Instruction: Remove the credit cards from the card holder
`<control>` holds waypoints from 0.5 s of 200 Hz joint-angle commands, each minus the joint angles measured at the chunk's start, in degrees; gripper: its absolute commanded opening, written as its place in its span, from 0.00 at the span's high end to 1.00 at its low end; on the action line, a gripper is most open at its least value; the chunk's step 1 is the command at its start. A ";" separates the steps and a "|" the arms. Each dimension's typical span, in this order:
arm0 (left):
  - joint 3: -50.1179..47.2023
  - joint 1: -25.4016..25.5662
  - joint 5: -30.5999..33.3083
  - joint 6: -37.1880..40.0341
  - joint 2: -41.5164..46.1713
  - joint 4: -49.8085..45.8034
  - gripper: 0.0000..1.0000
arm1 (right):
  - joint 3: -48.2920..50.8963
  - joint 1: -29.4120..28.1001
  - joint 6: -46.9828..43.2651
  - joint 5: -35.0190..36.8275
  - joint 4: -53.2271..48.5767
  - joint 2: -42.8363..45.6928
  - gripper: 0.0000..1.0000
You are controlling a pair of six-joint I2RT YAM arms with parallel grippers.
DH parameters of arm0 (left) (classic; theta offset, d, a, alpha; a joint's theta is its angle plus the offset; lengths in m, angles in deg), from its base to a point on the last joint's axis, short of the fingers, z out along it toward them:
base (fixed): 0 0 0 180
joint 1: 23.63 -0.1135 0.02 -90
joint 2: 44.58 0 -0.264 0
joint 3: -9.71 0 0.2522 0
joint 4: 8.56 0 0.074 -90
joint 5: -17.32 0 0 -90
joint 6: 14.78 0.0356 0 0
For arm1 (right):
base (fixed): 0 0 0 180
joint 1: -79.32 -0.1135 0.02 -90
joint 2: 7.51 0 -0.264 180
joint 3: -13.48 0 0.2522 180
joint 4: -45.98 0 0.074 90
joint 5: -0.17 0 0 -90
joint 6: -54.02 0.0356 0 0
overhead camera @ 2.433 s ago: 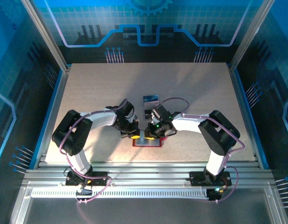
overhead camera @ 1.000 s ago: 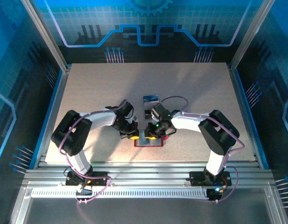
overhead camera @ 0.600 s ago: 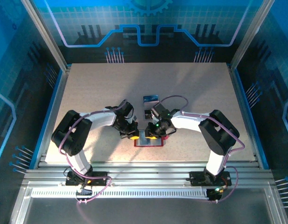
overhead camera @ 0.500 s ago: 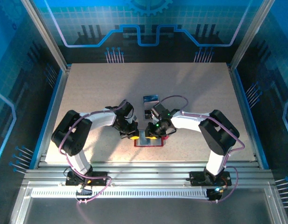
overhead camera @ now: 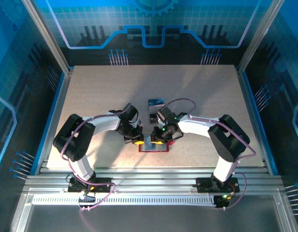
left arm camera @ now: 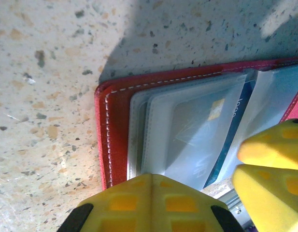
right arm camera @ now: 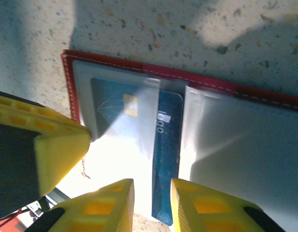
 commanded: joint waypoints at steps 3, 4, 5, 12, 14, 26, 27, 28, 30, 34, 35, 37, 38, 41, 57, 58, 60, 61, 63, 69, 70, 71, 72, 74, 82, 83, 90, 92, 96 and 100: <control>0.58 -0.06 0.11 -1.30 1.26 -2.31 1.00 | 0.82 1.20 0.49 -0.34 -0.25 2.54 0.74; 0.67 -0.05 0.09 -1.38 1.29 -2.30 1.00 | 0.89 1.29 0.52 -0.40 -0.21 2.60 0.74; 0.75 -0.04 0.07 -1.37 1.40 -2.29 1.00 | 0.97 1.29 0.54 -0.48 -0.14 2.63 0.74; 1.41 -0.03 -0.08 -1.53 1.73 -2.50 1.00 | 1.27 1.45 0.71 -0.93 0.45 2.83 0.74; 1.60 0.03 -0.17 -1.62 1.82 -2.60 1.00 | 1.39 1.59 0.81 -1.05 0.65 3.02 0.74; 2.81 0.22 -0.24 -1.63 2.20 -3.20 1.00 | 2.02 1.84 1.31 -1.77 1.84 3.32 0.74; 2.88 0.27 -0.27 -1.67 2.25 -3.27 1.00 | 2.06 1.83 1.32 -1.82 1.93 3.35 0.74; 3.00 0.25 -0.28 -1.69 2.32 -3.35 1.00 | 2.08 1.87 1.29 -1.89 2.03 3.36 0.74; 3.20 0.28 -0.27 -1.66 2.34 -3.45 1.00 | 2.21 1.87 1.35 -2.05 2.18 3.39 0.74; 3.49 0.37 -0.29 -1.64 2.31 -3.64 1.00 | 2.48 1.99 1.44 -2.26 2.43 3.47 0.74; 3.57 0.39 -0.33 -1.63 2.30 -3.66 1.00 | 2.51 2.03 1.48 -2.24 2.54 3.55 0.74; 3.74 0.42 -0.32 -1.65 2.36 -3.75 1.00 | 2.58 2.03 1.55 -2.34 2.71 3.55 0.74; 3.83 0.50 -0.35 -1.63 2.37 -3.81 1.00 | 2.65 2.05 1.58 -2.41 2.76 3.59 0.74; 4.03 0.49 -0.44 -1.74 2.38 -3.86 1.00 | 2.70 2.11 1.62 -2.51 2.86 3.62 0.74; 4.85 0.92 -0.38 -1.71 2.39 -4.30 1.00 | 3.22 2.42 1.70 -2.73 3.43 3.79 0.74; 4.82 0.92 -0.34 -1.71 2.43 -4.30 1.00 | 3.23 2.43 1.74 -2.74 3.44 3.75 0.74; 4.93 0.95 -0.30 -1.71 2.33 -4.35 1.00 | 3.33 2.43 1.73 -2.77 3.52 3.73 0.74; 4.95 0.98 -0.34 -1.71 2.31 -4.37 1.00 | 3.38 2.48 1.71 -2.81 3.53 3.73 0.74; 5.01 1.01 -0.28 -1.71 2.26 -4.45 1.00 | 3.35 2.51 1.79 -2.79 3.57 3.77 0.74; 5.15 1.07 -0.14 -1.69 2.00 -4.56 1.00 | 3.43 2.52 1.81 -2.92 3.67 3.67 0.74; 5.15 1.09 -0.13 -1.70 1.97 -4.61 1.00 | 3.47 2.56 1.80 -2.97 3.73 3.65 0.74; 5.10 1.10 -0.17 -1.66 1.92 -4.63 1.00 | 3.49 2.59 1.79 -2.90 3.76 3.64 0.74; 5.08 1.10 -0.14 -1.69 1.89 -4.65 1.00 | 3.50 2.60 1.83 -2.96 3.77 3.64 0.74; 5.09 1.08 -0.19 -1.64 1.75 -4.66 1.00 | 3.62 2.61 1.92 -2.96 3.87 3.64 0.74; 4.98 1.18 -0.06 -1.46 1.32 -4.66 1.00 | 3.71 2.62 2.03 -3.07 4.12 3.63 0.74; 4.98 1.19 -0.04 -1.45 1.28 -4.66 1.00 | 3.70 2.61 2.04 -3.09 4.22 3.59 0.74; 4.81 1.18 0.07 -1.36 0.89 -4.74 1.00 | 3.69 2.61 2.11 -3.33 4.44 3.40 0.74; 4.75 1.19 0.13 -1.36 0.76 -4.79 1.00 | 3.69 2.61 2.10 -3.38 4.54 3.40 0.74; 4.71 1.17 0.16 -1.22 0.50 -4.96 1.00 | 3.63 2.59 2.16 -3.56 4.64 3.22 0.74; 4.62 1.15 0.24 -1.06 0.30 -5.13 1.00 | 3.60 2.65 2.14 -3.69 4.81 3.12 0.74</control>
